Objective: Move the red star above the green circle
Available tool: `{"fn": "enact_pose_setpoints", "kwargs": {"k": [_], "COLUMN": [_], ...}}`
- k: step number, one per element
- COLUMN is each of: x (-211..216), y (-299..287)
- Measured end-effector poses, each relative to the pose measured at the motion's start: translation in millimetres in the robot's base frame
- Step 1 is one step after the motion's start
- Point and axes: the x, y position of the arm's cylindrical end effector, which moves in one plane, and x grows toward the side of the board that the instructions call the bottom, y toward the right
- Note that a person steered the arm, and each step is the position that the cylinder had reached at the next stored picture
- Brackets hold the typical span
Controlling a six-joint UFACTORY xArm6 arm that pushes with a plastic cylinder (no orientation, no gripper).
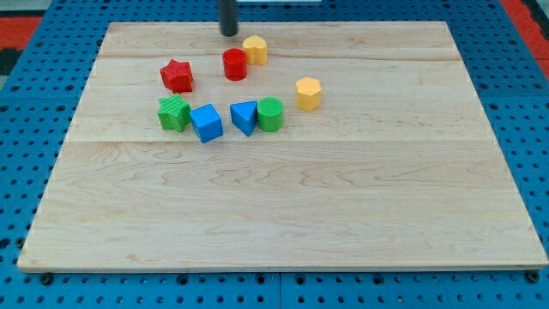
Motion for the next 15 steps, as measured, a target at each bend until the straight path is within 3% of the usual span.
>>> {"fn": "enact_pose_setpoints", "kwargs": {"k": [1,3,4,6,9,11,13,15], "x": [19.0,81.7,92.0,120.4,123.8,99.4,119.7,85.5], "y": [-40.3,-66.2,-90.0,-49.7,-7.2,36.4,56.7,62.9]}}
